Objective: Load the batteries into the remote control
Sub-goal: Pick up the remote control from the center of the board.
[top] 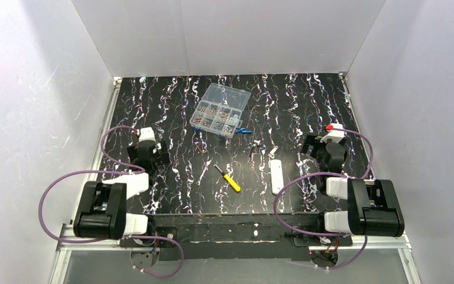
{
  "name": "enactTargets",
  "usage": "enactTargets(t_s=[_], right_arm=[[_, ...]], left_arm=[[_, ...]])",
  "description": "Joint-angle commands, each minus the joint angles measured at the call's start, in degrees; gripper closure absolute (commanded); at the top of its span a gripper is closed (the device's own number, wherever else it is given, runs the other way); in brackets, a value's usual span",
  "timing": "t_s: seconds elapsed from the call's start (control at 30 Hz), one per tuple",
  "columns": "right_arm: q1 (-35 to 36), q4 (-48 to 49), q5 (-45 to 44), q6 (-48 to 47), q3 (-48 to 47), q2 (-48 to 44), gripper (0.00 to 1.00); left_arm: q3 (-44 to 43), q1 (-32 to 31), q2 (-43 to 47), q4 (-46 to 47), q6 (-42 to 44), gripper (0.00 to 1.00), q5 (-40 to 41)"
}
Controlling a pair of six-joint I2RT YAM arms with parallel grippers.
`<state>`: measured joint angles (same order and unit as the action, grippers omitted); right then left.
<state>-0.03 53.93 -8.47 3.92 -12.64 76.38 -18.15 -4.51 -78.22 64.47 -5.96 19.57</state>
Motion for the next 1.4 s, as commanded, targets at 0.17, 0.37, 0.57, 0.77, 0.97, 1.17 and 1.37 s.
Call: enactTargets(t_s=[0.17,0.37,0.57,0.77,0.97,1.17,1.37], right_arm=[[-0.4,-18.5,4.4,-0.2,-8.4,-11.6,0.0],[-0.4,-37.5,9.9,11.6,-17.4,-18.0,0.0],[-0.4,-66.4,6.6,16.2,-35.1,-12.1,0.0],[-0.4,-69.7,7.8,18.8,-39.0,-10.8,0.0],[-0.4,-70.6,15.1,17.1,-36.3,-11.9,0.0],[3.8,-76.0,16.1,22.1,-35.9,-11.7,0.04],[15.5,-78.8,5.8,25.4,-32.1,-14.8,0.04]], left_arm=[[-16.8,-0.6,14.6,-49.3,-1.1,0.0,3.4],[-30.0,-0.6,15.5,-74.8,-12.0,0.01,-2.2],[-29.7,-0.7,18.0,-80.5,-14.7,0.01,-9.0],[-32.1,-3.0,13.4,-84.4,-16.3,0.01,-8.4],[-36.7,-5.8,9.9,-89.9,-16.6,0.0,-0.2],[-34.9,-8.5,11.4,-87.4,-13.2,0.01,-2.8],[-30.0,-13.4,16.2,-81.9,-8.0,0.0,-5.7]])
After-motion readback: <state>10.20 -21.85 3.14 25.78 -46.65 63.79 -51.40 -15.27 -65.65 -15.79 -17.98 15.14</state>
